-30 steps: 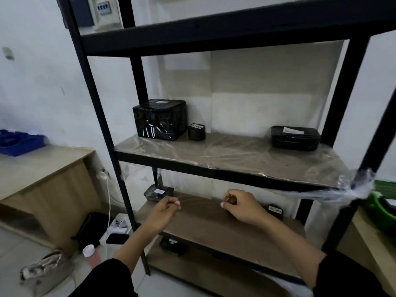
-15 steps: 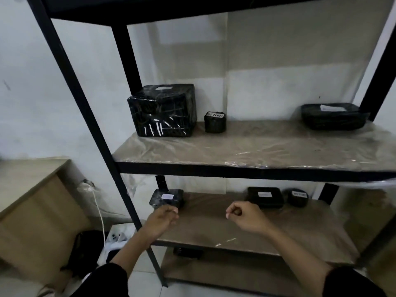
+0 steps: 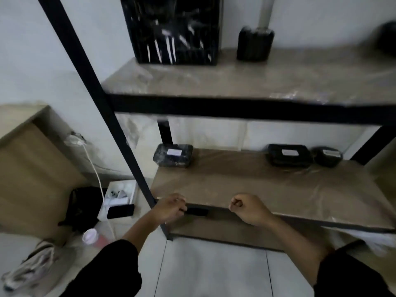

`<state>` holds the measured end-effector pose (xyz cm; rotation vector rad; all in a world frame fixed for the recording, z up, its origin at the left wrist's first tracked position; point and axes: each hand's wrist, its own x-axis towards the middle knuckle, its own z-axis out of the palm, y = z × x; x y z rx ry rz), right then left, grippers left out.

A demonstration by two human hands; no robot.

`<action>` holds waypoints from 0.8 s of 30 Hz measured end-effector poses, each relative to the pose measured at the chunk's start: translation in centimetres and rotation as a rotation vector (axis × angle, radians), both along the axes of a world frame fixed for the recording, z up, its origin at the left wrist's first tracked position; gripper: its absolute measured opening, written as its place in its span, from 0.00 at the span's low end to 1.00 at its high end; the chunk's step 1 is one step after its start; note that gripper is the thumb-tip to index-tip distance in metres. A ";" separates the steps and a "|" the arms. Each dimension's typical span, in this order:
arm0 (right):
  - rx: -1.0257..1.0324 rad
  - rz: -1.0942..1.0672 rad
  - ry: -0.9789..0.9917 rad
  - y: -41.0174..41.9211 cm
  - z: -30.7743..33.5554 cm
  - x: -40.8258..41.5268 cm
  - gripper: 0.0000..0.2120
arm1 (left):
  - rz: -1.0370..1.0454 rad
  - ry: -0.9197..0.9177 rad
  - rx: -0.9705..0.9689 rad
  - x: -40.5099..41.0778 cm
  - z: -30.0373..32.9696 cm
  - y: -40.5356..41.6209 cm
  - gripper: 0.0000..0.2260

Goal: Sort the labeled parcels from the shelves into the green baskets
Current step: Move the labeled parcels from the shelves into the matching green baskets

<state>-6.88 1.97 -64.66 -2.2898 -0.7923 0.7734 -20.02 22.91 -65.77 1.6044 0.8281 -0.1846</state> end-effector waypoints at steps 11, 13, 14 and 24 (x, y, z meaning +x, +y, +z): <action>-0.105 0.042 -0.028 4.3 -29.5 2.9 0.08 | 0.064 -0.069 0.124 3.4 -28.8 2.6 0.07; -0.087 0.033 -0.040 5.0 -34.3 3.9 0.05 | 0.105 -0.077 0.171 3.7 -34.0 3.5 0.10; -0.076 0.029 -0.038 5.4 -36.7 4.3 0.05 | 0.125 -0.083 0.177 3.7 -36.3 3.8 0.11; -0.003 -0.316 0.251 12.8 -48.8 8.2 0.16 | 0.370 -0.218 0.137 2.3 -46.5 4.5 0.07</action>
